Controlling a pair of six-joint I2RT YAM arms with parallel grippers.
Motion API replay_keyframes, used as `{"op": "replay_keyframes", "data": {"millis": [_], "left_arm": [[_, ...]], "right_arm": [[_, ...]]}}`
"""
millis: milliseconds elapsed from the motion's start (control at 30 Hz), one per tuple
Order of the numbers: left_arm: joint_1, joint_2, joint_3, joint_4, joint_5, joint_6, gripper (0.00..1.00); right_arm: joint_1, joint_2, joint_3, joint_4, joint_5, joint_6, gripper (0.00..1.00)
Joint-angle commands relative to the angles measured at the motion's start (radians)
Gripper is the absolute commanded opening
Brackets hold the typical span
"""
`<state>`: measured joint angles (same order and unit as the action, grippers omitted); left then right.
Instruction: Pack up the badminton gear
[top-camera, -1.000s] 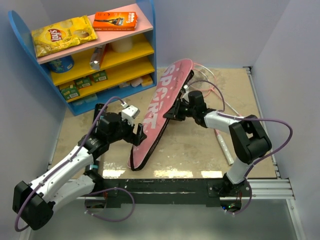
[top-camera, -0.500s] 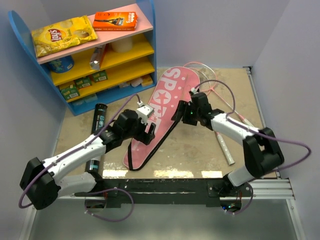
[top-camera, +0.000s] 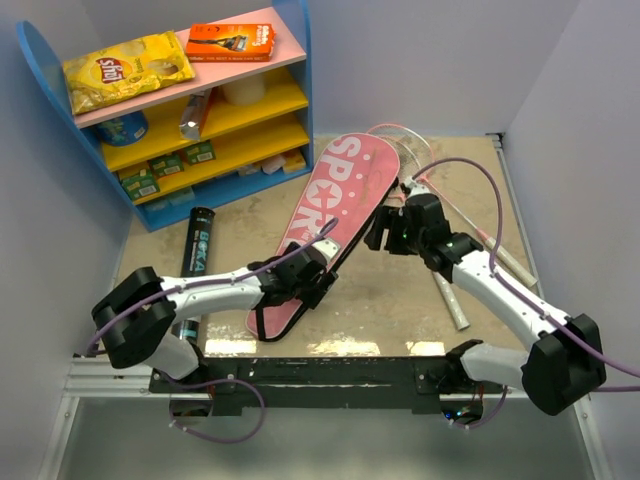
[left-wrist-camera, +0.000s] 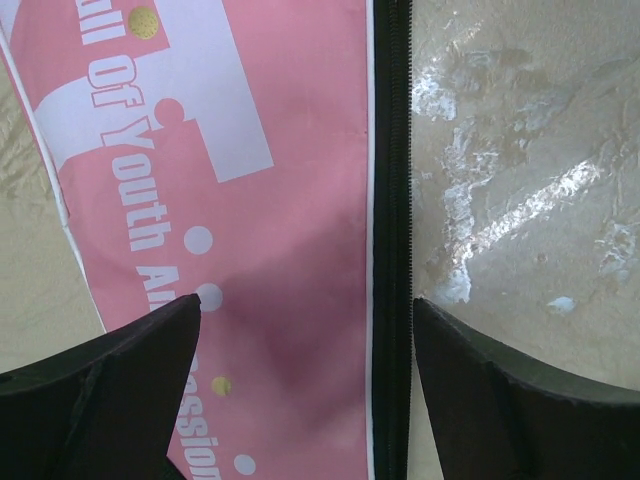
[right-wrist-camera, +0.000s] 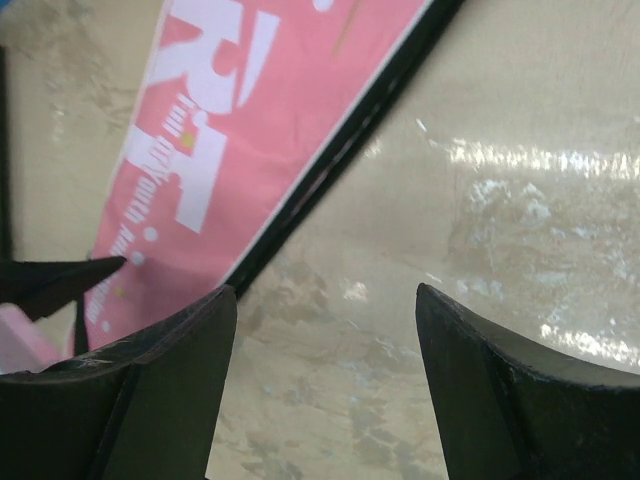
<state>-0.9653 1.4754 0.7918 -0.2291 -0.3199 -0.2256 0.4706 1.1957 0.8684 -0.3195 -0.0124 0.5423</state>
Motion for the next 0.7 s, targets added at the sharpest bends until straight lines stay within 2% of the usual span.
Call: {"op": "replay_keyframes", "data": {"millis": [0,300,667], "left_arm": [[-0.045,0.017,0.055,0.066,-0.162,-0.008,0.89],[-0.073,0.086,0.057,0.065,-0.200,-0.026,0.76],[-0.076,0.128,0.024,0.109,-0.159,-0.024,0.69]], "right_arm": [[0.000,-0.024,-0.066,-0.021,0.014,-0.045,0.75],[0.000,-0.038,-0.106,0.011,-0.006,-0.053,0.75],[0.000,-0.030,-0.135,0.043,-0.032,-0.051,0.75]]}}
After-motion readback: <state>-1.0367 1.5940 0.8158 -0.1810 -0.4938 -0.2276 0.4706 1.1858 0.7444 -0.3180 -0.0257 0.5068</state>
